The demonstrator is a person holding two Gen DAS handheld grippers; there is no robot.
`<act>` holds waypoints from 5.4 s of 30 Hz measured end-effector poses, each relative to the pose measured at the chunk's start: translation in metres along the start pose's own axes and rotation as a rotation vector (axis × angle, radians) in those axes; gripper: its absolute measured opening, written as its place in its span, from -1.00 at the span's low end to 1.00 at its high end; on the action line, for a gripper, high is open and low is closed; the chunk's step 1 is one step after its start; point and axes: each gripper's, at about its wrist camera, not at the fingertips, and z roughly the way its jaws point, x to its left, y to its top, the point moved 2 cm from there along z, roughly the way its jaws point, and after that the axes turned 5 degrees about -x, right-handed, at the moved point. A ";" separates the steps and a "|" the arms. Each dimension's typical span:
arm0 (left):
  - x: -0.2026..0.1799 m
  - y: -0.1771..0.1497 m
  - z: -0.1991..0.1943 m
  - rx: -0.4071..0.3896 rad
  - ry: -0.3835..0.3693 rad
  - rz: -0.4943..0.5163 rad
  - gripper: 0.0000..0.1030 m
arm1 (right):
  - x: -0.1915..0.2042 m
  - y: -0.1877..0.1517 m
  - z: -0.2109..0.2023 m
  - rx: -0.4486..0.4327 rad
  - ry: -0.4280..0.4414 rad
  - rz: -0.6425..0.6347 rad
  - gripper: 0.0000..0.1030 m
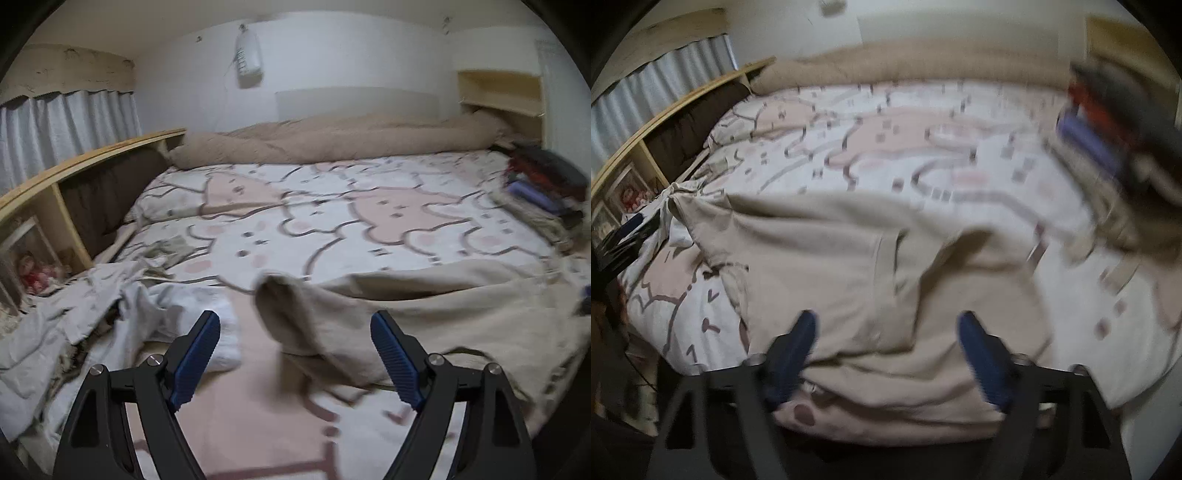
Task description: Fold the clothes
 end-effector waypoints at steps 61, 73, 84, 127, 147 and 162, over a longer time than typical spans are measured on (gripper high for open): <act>-0.215 -0.076 0.001 0.038 -0.523 0.538 -0.58 | -0.047 -0.025 0.020 0.175 0.381 0.737 0.37; -0.180 -0.018 0.024 0.101 -0.583 0.188 -0.77 | -0.034 -0.042 0.039 0.233 0.540 0.892 0.37; -0.182 -0.027 0.023 0.159 -0.651 0.168 -0.83 | -0.026 -0.020 0.072 0.190 0.523 0.933 0.19; 0.093 0.117 -0.086 -0.420 0.042 -0.128 0.52 | 0.203 0.303 -0.245 -0.483 0.732 -0.359 -0.92; -0.173 -0.003 0.004 -0.025 -0.561 0.594 0.51 | -0.091 0.084 -0.014 0.026 0.323 0.457 -0.92; -0.220 -0.016 0.084 0.366 -0.873 0.816 -0.50 | -0.112 0.058 -0.019 0.013 0.366 0.528 -0.92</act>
